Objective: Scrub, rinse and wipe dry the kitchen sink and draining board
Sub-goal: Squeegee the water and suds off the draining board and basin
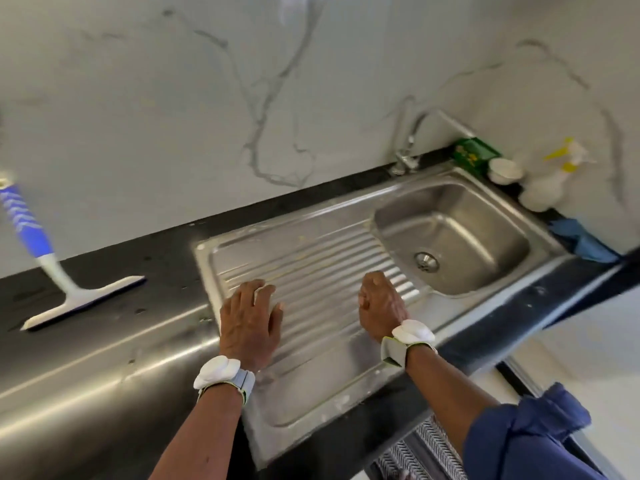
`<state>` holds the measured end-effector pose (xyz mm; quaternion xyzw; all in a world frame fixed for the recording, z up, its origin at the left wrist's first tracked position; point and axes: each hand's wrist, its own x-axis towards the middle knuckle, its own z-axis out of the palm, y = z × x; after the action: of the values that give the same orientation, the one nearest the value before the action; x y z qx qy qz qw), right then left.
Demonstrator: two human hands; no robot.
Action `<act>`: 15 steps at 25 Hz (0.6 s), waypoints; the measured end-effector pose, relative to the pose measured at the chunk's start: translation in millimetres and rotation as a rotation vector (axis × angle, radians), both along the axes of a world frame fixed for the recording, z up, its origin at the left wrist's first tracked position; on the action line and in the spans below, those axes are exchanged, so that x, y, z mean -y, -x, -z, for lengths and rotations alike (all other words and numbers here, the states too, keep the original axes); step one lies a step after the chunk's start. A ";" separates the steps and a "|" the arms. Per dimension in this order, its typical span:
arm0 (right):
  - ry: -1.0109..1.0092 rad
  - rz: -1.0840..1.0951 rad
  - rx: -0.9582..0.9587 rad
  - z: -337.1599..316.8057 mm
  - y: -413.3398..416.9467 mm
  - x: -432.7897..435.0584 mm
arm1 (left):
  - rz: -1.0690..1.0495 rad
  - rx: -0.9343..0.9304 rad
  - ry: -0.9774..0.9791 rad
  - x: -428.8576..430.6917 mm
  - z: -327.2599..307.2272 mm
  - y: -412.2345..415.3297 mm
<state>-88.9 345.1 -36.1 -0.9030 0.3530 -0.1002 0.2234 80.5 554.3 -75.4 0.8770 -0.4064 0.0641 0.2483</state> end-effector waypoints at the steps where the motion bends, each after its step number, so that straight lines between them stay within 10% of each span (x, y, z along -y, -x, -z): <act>1: 0.002 0.021 -0.017 5.2 11.7 16.1 | 0.035 0.009 0.006 16.9 -0.4 9.8; 15: -0.115 0.243 0.143 11.4 224.6 219.4 | 0.124 -0.113 -0.012 281.0 -5.6 207.1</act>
<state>-313.4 125.7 -47.5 -0.8301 0.4479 -0.1701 0.2854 -126.6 273.3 -69.8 0.8537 -0.4457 -0.0034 0.2692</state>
